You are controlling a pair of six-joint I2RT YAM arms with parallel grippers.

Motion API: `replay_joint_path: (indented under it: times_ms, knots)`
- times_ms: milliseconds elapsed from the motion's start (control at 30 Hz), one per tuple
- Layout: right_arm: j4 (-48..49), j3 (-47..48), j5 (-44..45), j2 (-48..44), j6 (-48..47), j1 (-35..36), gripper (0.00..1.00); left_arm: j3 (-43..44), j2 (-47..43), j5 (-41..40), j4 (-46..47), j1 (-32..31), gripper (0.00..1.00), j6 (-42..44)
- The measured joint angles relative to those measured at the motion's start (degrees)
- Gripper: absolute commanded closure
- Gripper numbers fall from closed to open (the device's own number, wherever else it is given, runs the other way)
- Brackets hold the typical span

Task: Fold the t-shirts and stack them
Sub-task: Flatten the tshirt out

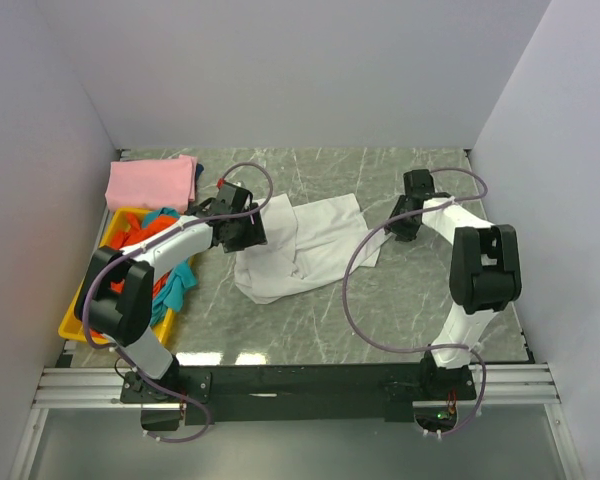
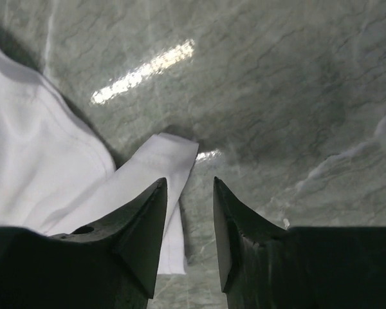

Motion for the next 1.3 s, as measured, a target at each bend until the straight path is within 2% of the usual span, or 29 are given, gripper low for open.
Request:
replay_joint_path:
  times_ms: [500, 600, 700, 900, 1133, 1300]
  knots:
    - [2.2, 3.1, -1.9, 6.1, -0.6, -1.1, 0.66, 0.5, 0.3, -0.2, -1.2, 0.0, 0.32, 0.0]
    - [2.8, 3.6, -2.5, 6.7, -0.6, -1.1, 0.71, 0.5, 0.3, -0.2, -1.2, 0.0, 0.32, 0.0]
    - [3.0, 3.9, -2.7, 7.0, -0.7, -1.1, 0.77, 0.5, 0.3, -0.2, -1.2, 0.0, 0.32, 0.0]
    - [2.5, 6.4, -3.7, 8.9, -1.2, -1.1, 1.00, 0.6, 0.8, 0.0, -1.0, 0.0, 0.32, 0.1]
    - [1.4, 6.0, -3.6, 7.9, -1.4, -1.1, 1.00, 3.8, 6.0, 0.0, -1.0, 0.0, 0.39, 1.5]
    - [-0.3, 2.6, -3.4, 3.0, -1.4, -1.2, 1.00, 5.8, 8.5, 0.1, -0.7, 0.0, 0.41, 1.9]
